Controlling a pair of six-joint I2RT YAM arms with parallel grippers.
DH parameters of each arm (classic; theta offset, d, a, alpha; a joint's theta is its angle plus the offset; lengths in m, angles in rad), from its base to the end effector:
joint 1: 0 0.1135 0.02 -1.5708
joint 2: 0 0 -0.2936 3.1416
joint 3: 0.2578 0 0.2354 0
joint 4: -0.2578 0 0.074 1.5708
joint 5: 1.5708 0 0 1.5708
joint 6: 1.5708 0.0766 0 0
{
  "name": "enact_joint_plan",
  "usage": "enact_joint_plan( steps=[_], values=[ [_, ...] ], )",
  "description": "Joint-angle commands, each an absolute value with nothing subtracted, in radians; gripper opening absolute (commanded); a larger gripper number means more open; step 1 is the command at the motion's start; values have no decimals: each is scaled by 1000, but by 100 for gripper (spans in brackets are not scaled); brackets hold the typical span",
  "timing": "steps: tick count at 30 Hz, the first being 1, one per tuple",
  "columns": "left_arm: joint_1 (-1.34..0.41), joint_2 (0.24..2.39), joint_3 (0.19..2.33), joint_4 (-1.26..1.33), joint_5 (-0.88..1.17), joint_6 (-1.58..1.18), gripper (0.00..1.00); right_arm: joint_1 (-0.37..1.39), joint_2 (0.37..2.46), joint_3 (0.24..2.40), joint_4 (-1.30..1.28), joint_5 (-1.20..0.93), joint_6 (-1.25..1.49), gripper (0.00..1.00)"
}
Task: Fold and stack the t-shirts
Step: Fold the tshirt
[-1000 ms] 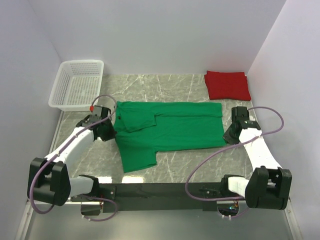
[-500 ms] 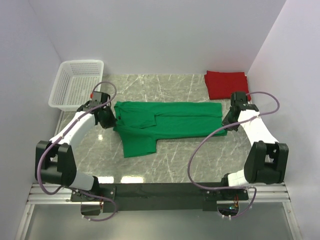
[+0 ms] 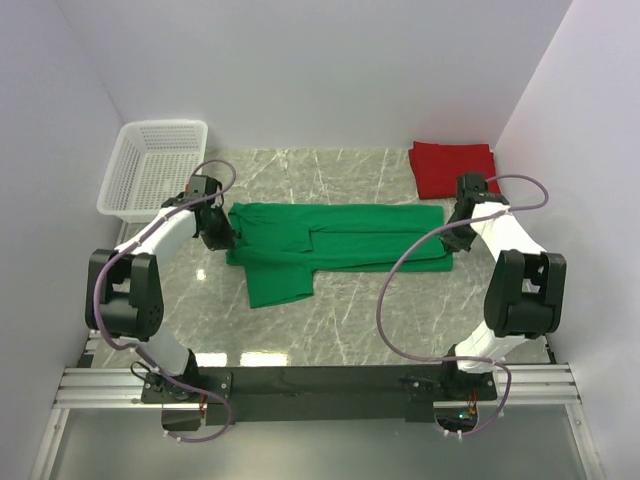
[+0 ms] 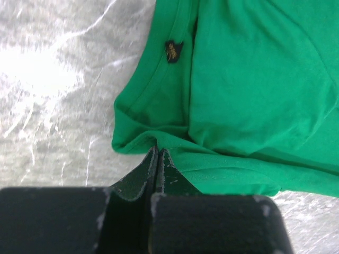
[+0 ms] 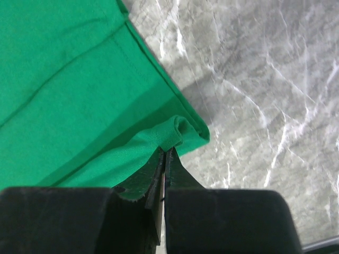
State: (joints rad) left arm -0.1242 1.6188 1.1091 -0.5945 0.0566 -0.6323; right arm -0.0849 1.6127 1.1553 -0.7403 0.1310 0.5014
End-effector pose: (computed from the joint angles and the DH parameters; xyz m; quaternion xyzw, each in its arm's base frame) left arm 0.3267 -0.0452 0.2137 -0.2381 0.9429 -0.1109 0.2046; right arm 0.3157 -0.0369 0.2205 0.2950 0.9352 -0.0247 0.1944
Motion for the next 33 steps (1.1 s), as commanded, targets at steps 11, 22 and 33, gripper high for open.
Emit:
enact_joint_plan(
  steps=[11, 22, 33],
  values=[
    [-114, 1683, 1192, -528, 60, -611, 1, -106, 1732, 1198, -661, 170, 523, 0],
    [-114, 1687, 1177, -480, 46, -621, 7, -110, 1766, 1192, -609, 147, 537, 16],
    [-126, 1451, 1089, -474, 3, -612, 85, -77, 1533, 1141, -548, 55, 564, 56]
  ],
)
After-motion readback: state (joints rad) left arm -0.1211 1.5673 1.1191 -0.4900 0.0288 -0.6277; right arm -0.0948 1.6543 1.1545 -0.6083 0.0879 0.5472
